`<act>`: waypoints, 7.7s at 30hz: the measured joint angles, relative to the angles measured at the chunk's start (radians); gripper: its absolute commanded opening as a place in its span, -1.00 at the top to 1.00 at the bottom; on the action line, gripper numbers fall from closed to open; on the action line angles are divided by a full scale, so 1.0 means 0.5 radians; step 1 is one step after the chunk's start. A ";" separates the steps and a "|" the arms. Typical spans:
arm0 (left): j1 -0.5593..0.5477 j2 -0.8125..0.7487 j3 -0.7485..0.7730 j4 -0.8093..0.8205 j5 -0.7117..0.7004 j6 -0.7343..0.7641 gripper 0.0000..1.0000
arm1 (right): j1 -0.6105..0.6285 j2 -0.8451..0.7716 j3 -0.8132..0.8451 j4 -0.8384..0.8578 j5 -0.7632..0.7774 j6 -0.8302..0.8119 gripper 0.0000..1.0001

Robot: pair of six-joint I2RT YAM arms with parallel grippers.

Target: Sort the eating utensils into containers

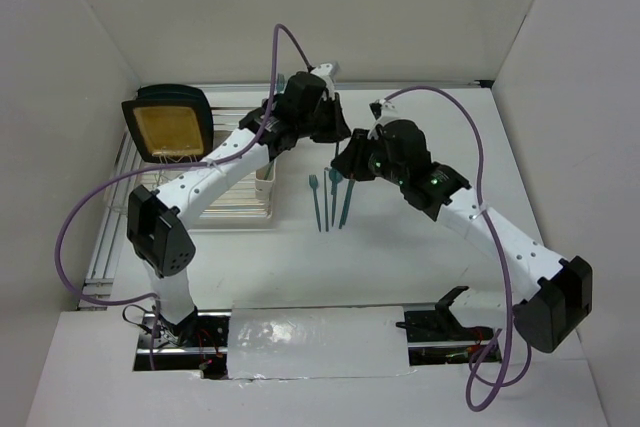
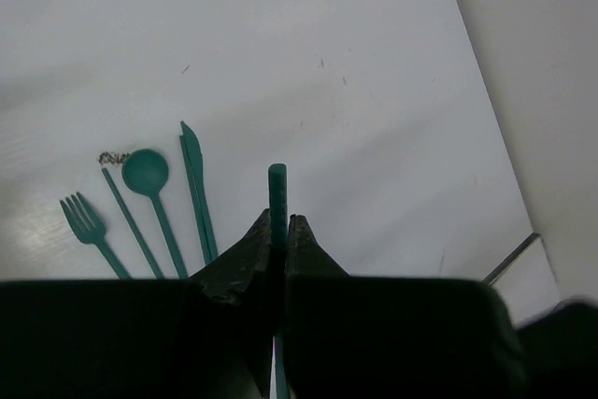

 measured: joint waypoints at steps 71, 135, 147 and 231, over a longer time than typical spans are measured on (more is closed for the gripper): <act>0.929 -0.876 -1.532 1.624 1.649 1.102 -0.74 | -0.433 0.446 0.105 -0.311 0.048 0.123 -0.99; 0.834 -1.118 -0.844 0.131 0.768 1.075 -0.99 | -0.154 0.983 -0.143 -0.323 0.444 0.081 1.00; 0.538 -0.560 -0.288 0.048 0.721 0.542 -0.93 | -0.169 0.198 -0.131 -0.127 0.111 -0.152 1.00; 0.968 -0.388 -1.135 1.474 1.491 1.253 0.96 | -0.336 0.583 0.215 -0.462 0.430 0.201 -0.97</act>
